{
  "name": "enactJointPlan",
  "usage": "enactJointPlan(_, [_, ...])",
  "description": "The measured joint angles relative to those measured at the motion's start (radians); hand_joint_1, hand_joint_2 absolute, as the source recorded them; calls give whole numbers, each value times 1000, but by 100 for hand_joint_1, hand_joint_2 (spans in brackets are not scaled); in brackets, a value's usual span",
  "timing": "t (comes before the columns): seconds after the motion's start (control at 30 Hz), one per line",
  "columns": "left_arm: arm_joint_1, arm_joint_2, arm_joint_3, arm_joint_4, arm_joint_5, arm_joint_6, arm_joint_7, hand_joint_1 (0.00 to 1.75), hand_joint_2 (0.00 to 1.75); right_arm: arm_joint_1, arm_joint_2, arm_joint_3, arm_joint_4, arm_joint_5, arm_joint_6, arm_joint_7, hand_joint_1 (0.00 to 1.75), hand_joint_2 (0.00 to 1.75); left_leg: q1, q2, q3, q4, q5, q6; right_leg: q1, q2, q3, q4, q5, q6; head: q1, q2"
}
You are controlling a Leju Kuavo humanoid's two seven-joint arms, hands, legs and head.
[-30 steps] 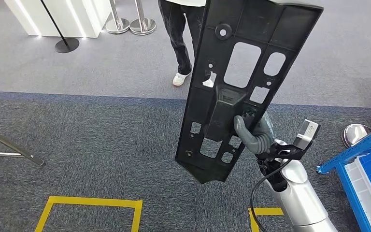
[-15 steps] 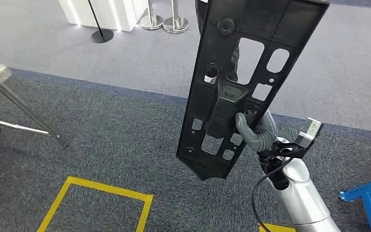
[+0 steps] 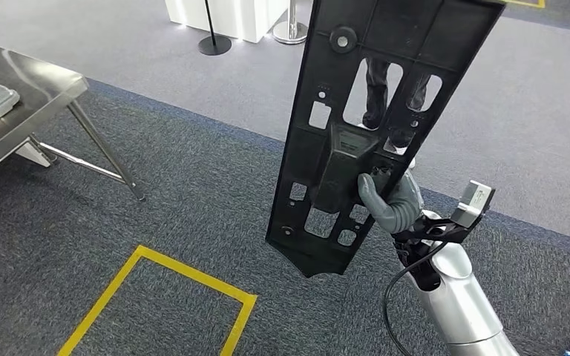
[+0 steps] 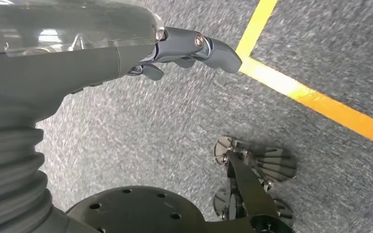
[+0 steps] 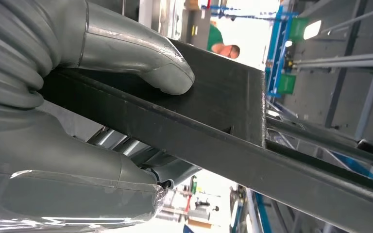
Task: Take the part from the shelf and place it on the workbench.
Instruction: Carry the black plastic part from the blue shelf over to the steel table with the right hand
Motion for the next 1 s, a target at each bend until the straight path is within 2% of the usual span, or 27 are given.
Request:
enactJointPlan(0.07, [3,0,0,0,-2,0,1,0,175,0,0,0,0,0,0,1,169,175,2,-18,-6,-2,3,-12,1,-12,3,-7,-2,-8,0,0])
enactJointPlan(0.1, [5,1,0,0,-3,-1,2,0,175,-1,0,0,0,0,0,2,169,175,2,-14,-8,0,1,-18,0,-22,6,-11,-1,-13,0,0])
enactJointPlan(0.17, [5,2,0,0,-6,-2,3,0,175,-1,-2,0,0,-1,-1,1,169,175,0,30,-31,51,-30,-28,-4,-46,15,-20,0,-26,0,0])
enactJointPlan(0.2, [4,2,-1,0,-7,-2,4,0,175,1,-3,0,0,-1,-1,0,169,175,1,60,-56,105,-57,-32,-2,-60,18,-22,0,-31,0,0])
enactJointPlan(0.23, [1,2,-1,0,-8,-3,4,0,175,3,-4,0,0,-1,-1,0,169,175,4,80,-88,171,-87,-36,0,-73,20,-22,-2,-34,0,0])
enactJointPlan(0.27, [-1,2,-1,0,-9,-3,4,0,175,5,-5,-1,0,-1,-1,0,169,175,7,89,-117,229,-108,-40,1,-86,20,-21,-3,-36,0,0])
enactJointPlan(0.3, [-3,3,-1,0,-9,-4,5,0,175,8,-6,-1,0,-1,-1,0,169,175,10,94,-134,263,-114,-43,2,-99,22,-21,-5,-36,0,0])
enactJointPlan(0.33, [-4,3,-1,0,-10,-4,6,0,175,9,-6,-1,0,-1,-1,0,169,175,11,98,-133,262,-103,-45,2,-110,23,-21,-7,-35,0,0])
enactJointPlan(0.37, [-3,3,-1,0,-10,-4,8,0,175,10,-6,-1,0,-1,-1,0,169,175,12,105,-111,221,-75,-45,2,-121,26,-21,-9,-33,0,0])
enactJointPlan(0.4, [-1,4,-1,0,-10,-5,10,0,175,11,-6,-1,0,-2,-1,0,169,175,12,118,-75,154,-40,-43,3,-132,30,-20,-11,-31,0,0])
enactJointPlan(0.43, [0,4,-1,0,-10,-5,11,0,175,11,-6,-1,0,-2,-1,0,169,175,8,139,-39,86,-17,-38,4,-141,34,-20,-14,-27,0,0])
enactJointPlan(0.47, [-1,4,-1,0,-10,-5,12,0,175,11,-6,-1,0,-2,-1,0,169,175,4,157,-12,33,-3,-31,7,-149,37,-20,-17,-22,0,0])
enactJointPlan(0.5, [-1,4,-1,0,-10,-5,12,0,175,11,-6,-1,0,-2,-1,0,169,175,-1,168,1,4,0,-24,10,-158,39,-20,-19,-17,0,0])
enactJointPlan(0.53, [-1,4,-2,0,-10,-5,12,0,175,11,-6,-1,0,-2,-1,0,169,175,-6,169,1,-4,-5,-18,13,-168,41,-21,-20,-11,0,0])
enactJointPlan(0.6, [3,4,-2,0,-10,-5,13,0,175,9,-5,-1,0,-2,-1,0,169,175,-4,146,1,-11,-1,-6,12,-180,47,-22,-24,0,0,0])
enactJointPlan(0.63, [5,4,-2,0,-10,-5,13,0,175,8,-3,-1,0,-2,-1,0,169,175,-2,136,4,-15,3,0,10,-167,45,-11,-35,5,0,0])
enactJointPlan(0.67, [5,4,-2,0,-10,-5,13,0,175,8,-2,-1,0,-2,-1,0,169,175,1,126,6,-20,6,6,8,-146,35,16,-55,8,0,0])
enactJointPlan(0.73, [1,3,-2,0,-10,-5,13,0,175,10,0,-2,1,-2,-1,0,169,175,3,105,7,-23,10,14,5,-95,-19,132,-118,11,0,0])
enactJointPlan(0.77, [0,3,-2,0,-10,-5,12,0,175,11,0,-2,2,-2,-1,0,169,175,2,93,6,-22,10,15,5,-82,-53,199,-144,11,0,0])
enactJointPlan(0.8, [0,3,-2,0,-10,-5,11,0,175,13,0,-2,4,-2,-1,0,169,175,1,80,6,-20,10,16,4,-77,-78,246,-154,12,0,0])
enactJointPlan(0.83, [1,3,-2,0,-10,-5,11,0,175,14,0,-2,6,-2,-1,0,169,175,1,66,5,-18,10,15,4,-75,-86,256,-144,12,0,0])
enactJointPlan(0.87, [2,3,-2,0,-10,-5,10,0,175,14,0,-2,8,-2,-1,-1,169,175,1,53,5,-15,9,14,4,-72,-76,226,-115,12,0,0])
enactJointPlan(0.9, [3,3,-2,0,-10,-5,10,0,175,14,0,-2,8,-3,-1,-2,169,175,1,40,5,-12,7,12,2,-64,-50,166,-76,11,0,0])
enactJointPlan(0.93, [2,3,-2,0,-9,-5,9,0,175,13,1,-2,9,-3,-1,-2,169,175,1,28,3,-8,5,8,0,-42,-21,99,-47,9,0,0])
enactJointPlan(0.97, [1,3,-2,0,-8,-5,10,0,175,13,2,-2,9,-3,0,-3,169,175,0,17,0,-3,4,4,-2,-22,1,44,-27,7,0,0])
enactJointPlan(1.0, [0,3,-2,0,-7,-5,10,0,175,13,2,-2,10,-3,0,-4,169,175,1,7,-4,0,4,-1,-3,-6,15,11,-19,4,0,0])
